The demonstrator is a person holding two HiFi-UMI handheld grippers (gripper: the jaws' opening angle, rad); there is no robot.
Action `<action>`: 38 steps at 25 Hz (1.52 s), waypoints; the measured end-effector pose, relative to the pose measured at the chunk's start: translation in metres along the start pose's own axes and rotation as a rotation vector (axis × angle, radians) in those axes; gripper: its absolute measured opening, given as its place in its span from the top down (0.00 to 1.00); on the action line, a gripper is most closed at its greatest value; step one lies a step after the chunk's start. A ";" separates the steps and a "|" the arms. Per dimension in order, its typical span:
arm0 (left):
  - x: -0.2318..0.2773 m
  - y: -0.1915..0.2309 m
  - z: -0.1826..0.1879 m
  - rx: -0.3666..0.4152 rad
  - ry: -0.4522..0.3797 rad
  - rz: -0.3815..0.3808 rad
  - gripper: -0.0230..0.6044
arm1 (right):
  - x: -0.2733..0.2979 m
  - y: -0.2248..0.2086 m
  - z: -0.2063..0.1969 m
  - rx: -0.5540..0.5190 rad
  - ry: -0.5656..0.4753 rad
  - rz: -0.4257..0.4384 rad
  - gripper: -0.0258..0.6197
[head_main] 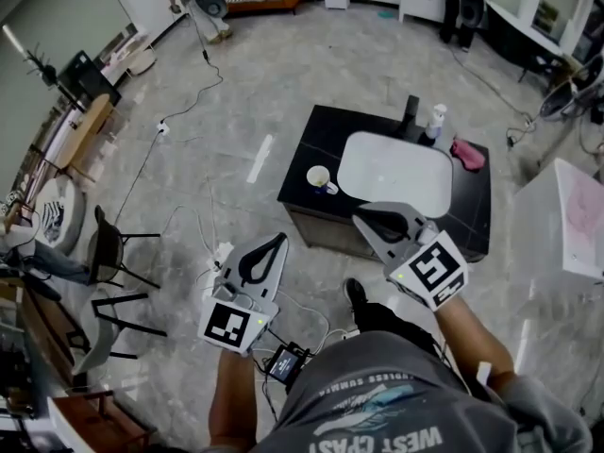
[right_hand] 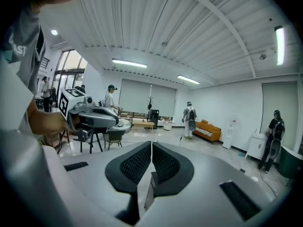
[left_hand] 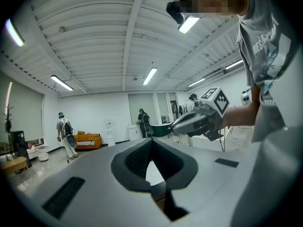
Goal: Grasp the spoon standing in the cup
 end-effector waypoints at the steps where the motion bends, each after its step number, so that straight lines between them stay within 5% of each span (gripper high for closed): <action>1: 0.009 0.003 -0.002 -0.004 0.007 0.001 0.96 | 0.006 -0.009 -0.004 0.003 0.003 0.008 0.91; 10: 0.070 0.043 -0.030 -0.048 0.068 0.031 0.96 | 0.077 -0.070 -0.050 -0.040 0.082 0.110 0.90; 19: 0.112 0.071 -0.077 -0.111 0.146 0.044 0.96 | 0.137 -0.102 -0.113 -0.061 0.187 0.203 0.78; 38: 0.163 0.093 -0.156 -0.210 0.288 0.070 0.96 | 0.219 -0.132 -0.215 -0.190 0.352 0.354 0.73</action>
Point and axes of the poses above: the fingertips, and each gripper's own axes: x forward along the fingers, y to its left, z out of its top, the point moved 6 cm from there along -x, backward along the fingers, and after that the axes turned 13 degrees about z, right-handed, at the moved point
